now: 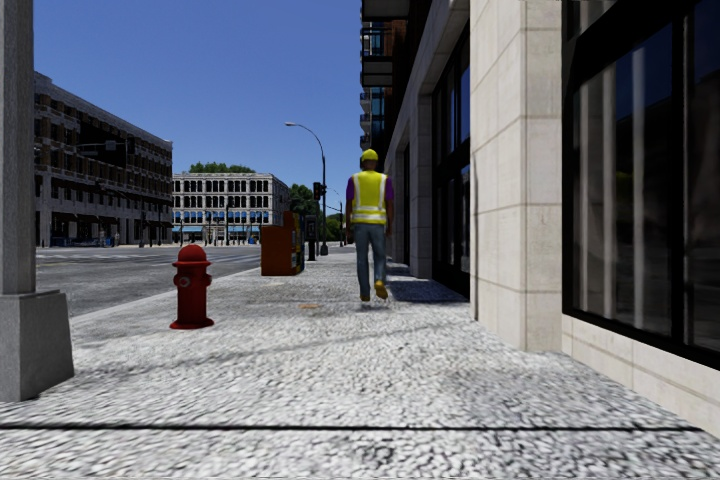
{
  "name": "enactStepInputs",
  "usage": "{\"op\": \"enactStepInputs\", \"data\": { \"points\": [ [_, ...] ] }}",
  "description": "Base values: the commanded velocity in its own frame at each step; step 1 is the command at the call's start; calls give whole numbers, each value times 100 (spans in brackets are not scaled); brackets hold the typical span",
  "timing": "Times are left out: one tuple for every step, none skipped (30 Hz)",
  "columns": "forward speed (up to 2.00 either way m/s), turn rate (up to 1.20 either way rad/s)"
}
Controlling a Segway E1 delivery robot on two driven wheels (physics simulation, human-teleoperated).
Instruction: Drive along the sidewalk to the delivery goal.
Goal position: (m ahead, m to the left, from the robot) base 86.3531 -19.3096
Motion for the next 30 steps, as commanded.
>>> {"op": "enactStepInputs", "data": {
  "points": [
    [37,0],
    [37,0],
    [37,0],
    [37,0],
    [37,0],
    [37,0],
    [37,0],
    [37,0],
    [37,0],
    [37,0],
    [37,0],
    [37,0],
    [37,0],
    [38,0],
    [38,0],
    [38,0],
    [38,0],
    [38,0],
    [38,0],
    [38,0],
    [38,0],
    [38,0],
    [38,0],
    [38,0],
    [38,0],
    [38,0],
    [38,0],
    [38,0],
    [38,0],
    [38,0]
  ]
}}
